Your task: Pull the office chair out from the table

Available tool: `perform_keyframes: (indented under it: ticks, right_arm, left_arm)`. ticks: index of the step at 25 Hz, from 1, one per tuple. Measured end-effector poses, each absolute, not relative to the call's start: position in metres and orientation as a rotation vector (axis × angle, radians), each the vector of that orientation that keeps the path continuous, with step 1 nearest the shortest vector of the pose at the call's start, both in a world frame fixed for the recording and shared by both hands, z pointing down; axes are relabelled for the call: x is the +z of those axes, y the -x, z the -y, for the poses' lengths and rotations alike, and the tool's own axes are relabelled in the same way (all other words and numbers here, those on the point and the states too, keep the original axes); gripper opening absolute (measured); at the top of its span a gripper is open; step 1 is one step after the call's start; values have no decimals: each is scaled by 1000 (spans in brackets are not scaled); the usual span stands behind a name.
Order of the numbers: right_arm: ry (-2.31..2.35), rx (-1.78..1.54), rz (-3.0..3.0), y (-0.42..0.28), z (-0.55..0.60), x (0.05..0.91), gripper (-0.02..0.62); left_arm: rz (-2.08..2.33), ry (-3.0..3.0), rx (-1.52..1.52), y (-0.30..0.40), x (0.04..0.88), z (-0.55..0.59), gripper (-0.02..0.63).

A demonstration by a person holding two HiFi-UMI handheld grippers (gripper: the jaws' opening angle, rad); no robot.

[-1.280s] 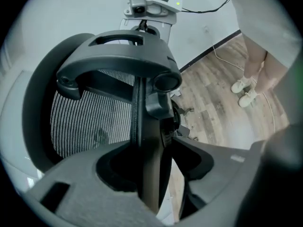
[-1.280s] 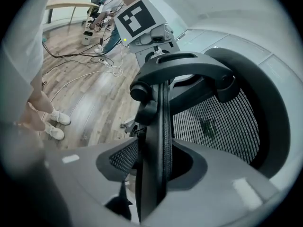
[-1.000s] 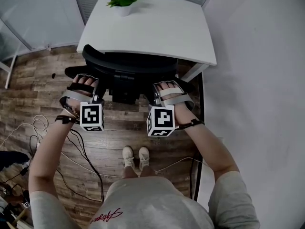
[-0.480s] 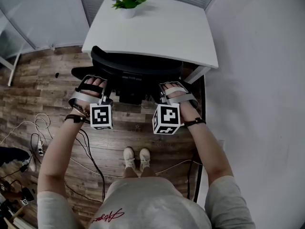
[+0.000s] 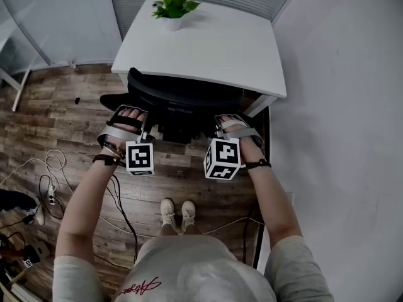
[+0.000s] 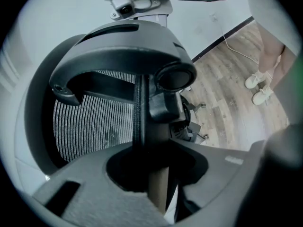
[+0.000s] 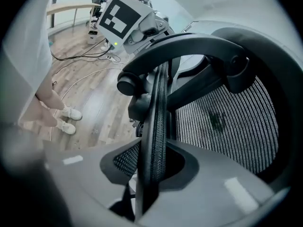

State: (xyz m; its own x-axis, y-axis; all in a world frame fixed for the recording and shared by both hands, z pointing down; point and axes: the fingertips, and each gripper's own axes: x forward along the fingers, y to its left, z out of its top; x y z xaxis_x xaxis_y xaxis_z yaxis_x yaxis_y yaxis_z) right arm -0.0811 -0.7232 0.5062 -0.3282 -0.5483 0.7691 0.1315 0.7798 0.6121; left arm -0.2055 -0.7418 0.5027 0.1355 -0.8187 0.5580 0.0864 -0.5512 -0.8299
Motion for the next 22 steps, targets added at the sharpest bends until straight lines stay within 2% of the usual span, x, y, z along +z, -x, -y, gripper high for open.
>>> perform_keyframes:
  ticks: [8, 22]
  right_arm:
    - [-313, -715, 1781, 69, 716, 494, 91]
    - [-331, -711, 1789, 33, 708, 511, 87]
  left_arm:
    - [-768, 1677, -1475, 189, 486, 733, 109]
    - [-759, 1646, -1553, 159, 507, 718, 107]
